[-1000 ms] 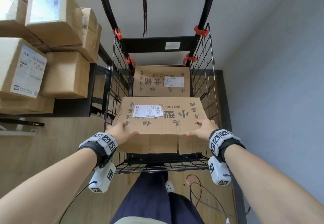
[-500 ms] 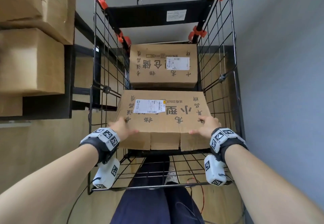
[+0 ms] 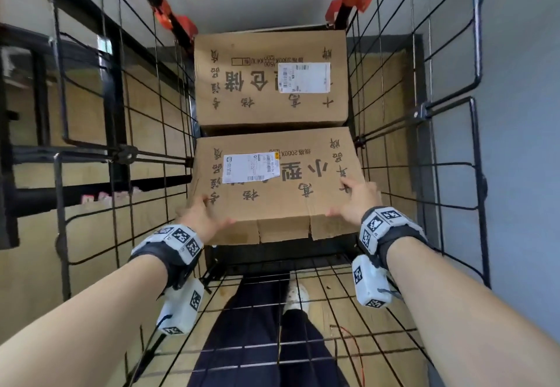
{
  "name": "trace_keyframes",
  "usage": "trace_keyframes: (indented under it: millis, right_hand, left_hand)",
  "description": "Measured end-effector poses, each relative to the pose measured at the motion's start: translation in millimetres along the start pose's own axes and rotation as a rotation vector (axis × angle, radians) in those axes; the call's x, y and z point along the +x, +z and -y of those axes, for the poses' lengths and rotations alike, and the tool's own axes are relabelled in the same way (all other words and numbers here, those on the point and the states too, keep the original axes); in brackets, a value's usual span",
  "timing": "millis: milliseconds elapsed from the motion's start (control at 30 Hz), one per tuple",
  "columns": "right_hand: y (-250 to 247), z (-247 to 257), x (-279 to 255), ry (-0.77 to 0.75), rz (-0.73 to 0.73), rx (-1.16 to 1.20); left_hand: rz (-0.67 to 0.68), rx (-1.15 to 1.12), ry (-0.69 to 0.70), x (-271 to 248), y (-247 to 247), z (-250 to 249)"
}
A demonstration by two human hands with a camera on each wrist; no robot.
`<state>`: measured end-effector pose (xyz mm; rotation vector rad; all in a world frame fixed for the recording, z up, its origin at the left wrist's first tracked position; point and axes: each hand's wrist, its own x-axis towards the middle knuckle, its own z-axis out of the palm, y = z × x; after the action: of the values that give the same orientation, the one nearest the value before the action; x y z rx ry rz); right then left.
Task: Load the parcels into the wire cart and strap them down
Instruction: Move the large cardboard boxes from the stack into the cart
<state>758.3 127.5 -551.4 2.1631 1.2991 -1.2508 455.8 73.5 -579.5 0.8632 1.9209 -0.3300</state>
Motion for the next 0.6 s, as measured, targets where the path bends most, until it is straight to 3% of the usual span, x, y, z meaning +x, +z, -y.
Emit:
trace_keyframes:
  millis: [367,600]
  right_hand:
    - [39,-15,46,-0.055,-0.088,0.083]
    - [50,-13,69,0.008,0.018,0.067]
  left_hand:
    - [-0.128,-0.123,0.068,56,22,13]
    - [-0.027,-0.102,0.014,66,24,2]
